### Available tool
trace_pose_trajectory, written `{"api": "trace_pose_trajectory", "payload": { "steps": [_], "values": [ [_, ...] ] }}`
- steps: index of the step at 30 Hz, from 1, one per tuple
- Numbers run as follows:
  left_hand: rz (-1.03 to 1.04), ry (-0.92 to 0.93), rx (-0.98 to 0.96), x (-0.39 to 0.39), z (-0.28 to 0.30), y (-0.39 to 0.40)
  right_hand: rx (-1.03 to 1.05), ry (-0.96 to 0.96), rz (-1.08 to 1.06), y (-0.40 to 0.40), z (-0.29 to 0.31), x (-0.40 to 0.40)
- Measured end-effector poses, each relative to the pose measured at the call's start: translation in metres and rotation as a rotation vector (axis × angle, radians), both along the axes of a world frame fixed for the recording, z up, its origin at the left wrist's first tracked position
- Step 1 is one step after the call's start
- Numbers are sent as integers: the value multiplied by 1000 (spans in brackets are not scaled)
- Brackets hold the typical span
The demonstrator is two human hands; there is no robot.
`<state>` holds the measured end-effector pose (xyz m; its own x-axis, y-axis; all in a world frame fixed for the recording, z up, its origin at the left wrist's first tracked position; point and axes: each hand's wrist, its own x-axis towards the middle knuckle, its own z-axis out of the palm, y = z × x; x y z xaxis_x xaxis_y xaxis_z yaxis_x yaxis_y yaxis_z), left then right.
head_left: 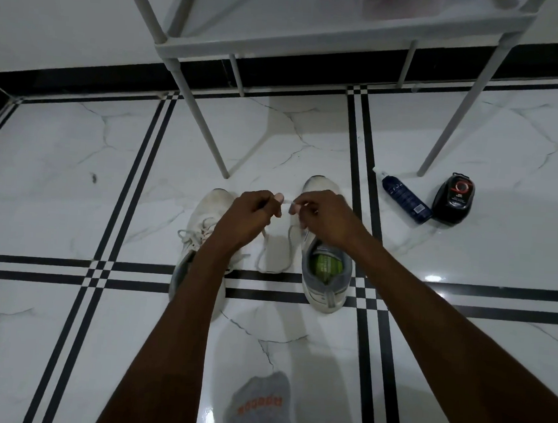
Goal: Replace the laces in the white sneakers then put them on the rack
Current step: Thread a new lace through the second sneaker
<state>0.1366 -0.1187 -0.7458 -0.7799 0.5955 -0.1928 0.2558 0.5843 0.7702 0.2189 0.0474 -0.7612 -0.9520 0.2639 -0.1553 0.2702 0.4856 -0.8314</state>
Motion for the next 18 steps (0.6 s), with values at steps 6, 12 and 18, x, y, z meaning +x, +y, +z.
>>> {"api": "trace_pose_trajectory", "payload": {
  "steps": [6, 12, 18],
  "values": [
    [81, 60, 62, -12, -9, -12, 1, 42, -127, 14, -10, 5],
    [4, 196, 110, -3, -9, 10, 27, 35, -21, -1, -7, 1],
    [316, -194, 443, 23, -12, 31, -113, -69, 15, 3, -6, 11]
  ]
}}
